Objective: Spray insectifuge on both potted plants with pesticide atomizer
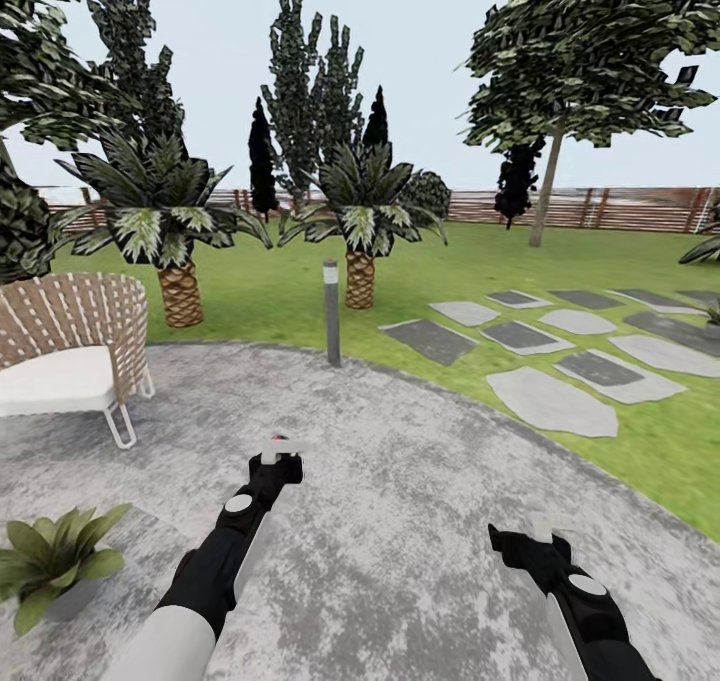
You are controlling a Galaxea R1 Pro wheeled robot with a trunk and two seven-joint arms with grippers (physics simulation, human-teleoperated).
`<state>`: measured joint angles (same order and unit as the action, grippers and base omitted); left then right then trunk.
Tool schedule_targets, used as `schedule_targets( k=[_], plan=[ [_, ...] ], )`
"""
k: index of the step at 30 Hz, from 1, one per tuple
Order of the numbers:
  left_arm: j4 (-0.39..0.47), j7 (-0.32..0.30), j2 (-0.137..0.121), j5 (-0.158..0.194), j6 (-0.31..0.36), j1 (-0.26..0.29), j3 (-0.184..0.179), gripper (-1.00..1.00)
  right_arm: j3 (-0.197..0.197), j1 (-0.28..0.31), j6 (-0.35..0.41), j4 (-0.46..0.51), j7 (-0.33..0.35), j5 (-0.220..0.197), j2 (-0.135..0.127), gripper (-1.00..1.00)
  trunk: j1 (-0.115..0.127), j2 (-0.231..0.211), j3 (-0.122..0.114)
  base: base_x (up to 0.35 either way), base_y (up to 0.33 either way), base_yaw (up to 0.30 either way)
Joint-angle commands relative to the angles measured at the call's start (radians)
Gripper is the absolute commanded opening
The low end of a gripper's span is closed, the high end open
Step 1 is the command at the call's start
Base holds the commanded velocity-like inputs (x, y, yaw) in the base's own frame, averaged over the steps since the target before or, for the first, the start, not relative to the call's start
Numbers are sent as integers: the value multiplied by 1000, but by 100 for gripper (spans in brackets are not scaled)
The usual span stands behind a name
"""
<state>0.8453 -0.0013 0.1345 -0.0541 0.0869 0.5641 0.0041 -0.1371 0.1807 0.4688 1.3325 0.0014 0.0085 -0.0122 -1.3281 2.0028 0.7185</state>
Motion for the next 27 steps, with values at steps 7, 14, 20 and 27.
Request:
schedule_targets(
  k=[7, 14, 20, 27],
  plan=[
    [1, 0, 0, -6, 6, 0, 1, -100, 0, 0, 6, 1, 0, 1, 0, 100, 27, -49, -28, 0, 0, 219],
    [1, 0, 0, -6, 6, 0, 1, -100, 0, 0, 6, 0, 0, 1, 0, 100, 54, -98, -57, 0, 0, 222],
    [1, 0, 0, -6, 5, 0, 1, -100, 0, 0, 6, 0, 0, 1, 0, 100, 77, -140, -82, 0, 0, 222],
    [1, 0, 0, -6, 6, 0, 1, -100, 0, 0, 5, 0, 0, 1, 0, 100, 104, -189, -109, 0, 0, 222]
  ],
)
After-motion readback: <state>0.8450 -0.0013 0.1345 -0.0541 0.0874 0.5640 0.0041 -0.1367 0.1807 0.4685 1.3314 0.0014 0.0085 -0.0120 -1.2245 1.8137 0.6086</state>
